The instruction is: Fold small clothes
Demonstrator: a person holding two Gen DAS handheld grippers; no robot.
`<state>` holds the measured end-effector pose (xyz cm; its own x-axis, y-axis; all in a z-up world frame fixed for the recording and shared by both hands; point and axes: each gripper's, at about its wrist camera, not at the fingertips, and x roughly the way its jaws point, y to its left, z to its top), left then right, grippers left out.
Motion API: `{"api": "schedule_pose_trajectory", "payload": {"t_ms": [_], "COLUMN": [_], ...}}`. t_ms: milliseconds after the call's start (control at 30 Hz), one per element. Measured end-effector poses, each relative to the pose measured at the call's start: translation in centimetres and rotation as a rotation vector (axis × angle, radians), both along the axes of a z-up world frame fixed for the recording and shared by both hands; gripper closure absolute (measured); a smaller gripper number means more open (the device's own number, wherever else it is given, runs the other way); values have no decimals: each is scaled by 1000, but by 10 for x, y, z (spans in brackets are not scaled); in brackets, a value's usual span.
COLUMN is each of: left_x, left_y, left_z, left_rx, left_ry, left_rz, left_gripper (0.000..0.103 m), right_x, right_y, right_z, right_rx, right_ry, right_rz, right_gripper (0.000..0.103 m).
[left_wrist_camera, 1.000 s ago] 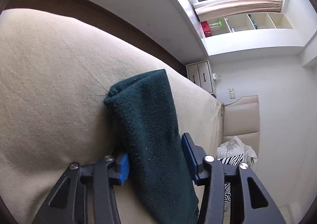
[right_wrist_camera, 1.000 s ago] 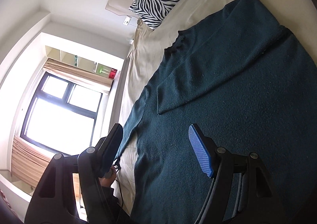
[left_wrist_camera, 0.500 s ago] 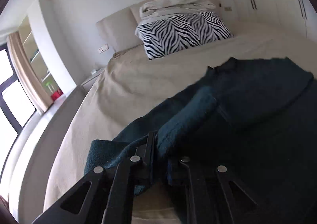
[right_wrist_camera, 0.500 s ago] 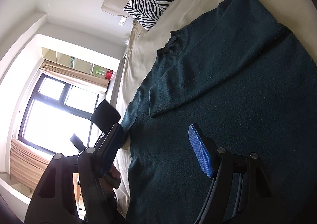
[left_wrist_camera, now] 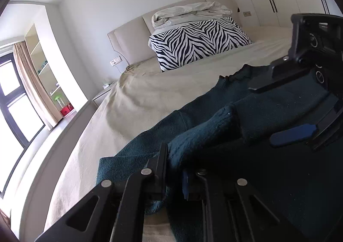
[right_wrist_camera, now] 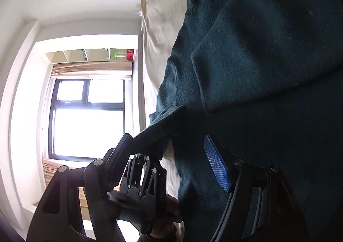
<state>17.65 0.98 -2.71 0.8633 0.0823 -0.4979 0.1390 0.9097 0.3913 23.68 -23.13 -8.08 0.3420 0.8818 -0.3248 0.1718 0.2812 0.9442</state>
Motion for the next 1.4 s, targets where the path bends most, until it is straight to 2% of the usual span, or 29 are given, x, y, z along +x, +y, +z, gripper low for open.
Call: {"api": "schedule_pose_trajectory", "payload": {"t_ms": [133,267,333,400,433,467,500,533,567,600,667,833,933,1033,1100,1267,1400], "left_x": [-6,-12,-13,-12,-12,-14,-14,-16,-18,-22,-27,-25,-15,2,14,30,33], "left_y": [-8,-13,-13,-12,-12,-10,-8,-6,-4,-2,3,25,47,81,104,150,154], "left_z": [0,1,1,1,1,2,5,8,11,15,23,38,41,38,30,6,4], "left_rx": [32,44,47,46,37,19,-6,-30,-51,-74,-129,-293,-394,-562,-682,-930,-977], "left_ry": [-27,-48,-49,-46,-41,-38,-36,-40,-53,-71,-90,-84,-54,23,92,201,212], "left_rz": [-25,-45,-45,-40,-37,-37,-40,-41,-40,-42,-60,-59,-3,73,114,193,186], "left_gripper": [89,89,89,89,88,80,64,55,36,21,15,15,15,20,36,64,71], "right_x": [13,23,30,36,38,39,41,44,46,49,56,71,80,88,94,101,107], "right_y": [25,34,38,44,48,49,49,48,44,38,24,-16,-44,-78,-97,-123,-123], "right_z": [-16,-33,-38,-33,-28,-22,-15,-8,-1,8,27,71,81,83,78,53,28], "right_rx": [108,152,158,120,91,57,28,10,-7,-29,-89,-367,-522,-619,-673,-727,-716], "right_ry": [65,121,126,101,80,54,29,11,-8,-30,-80,-196,-212,-201,-184,-135,-102], "right_rz": [17,-3,-7,25,43,55,61,61,53,45,41,47,26,-13,-26,-33,-52], "right_gripper": [34,37,50,75,78,86,92,94,94,95,95,95,95,95,95,95,95]}}
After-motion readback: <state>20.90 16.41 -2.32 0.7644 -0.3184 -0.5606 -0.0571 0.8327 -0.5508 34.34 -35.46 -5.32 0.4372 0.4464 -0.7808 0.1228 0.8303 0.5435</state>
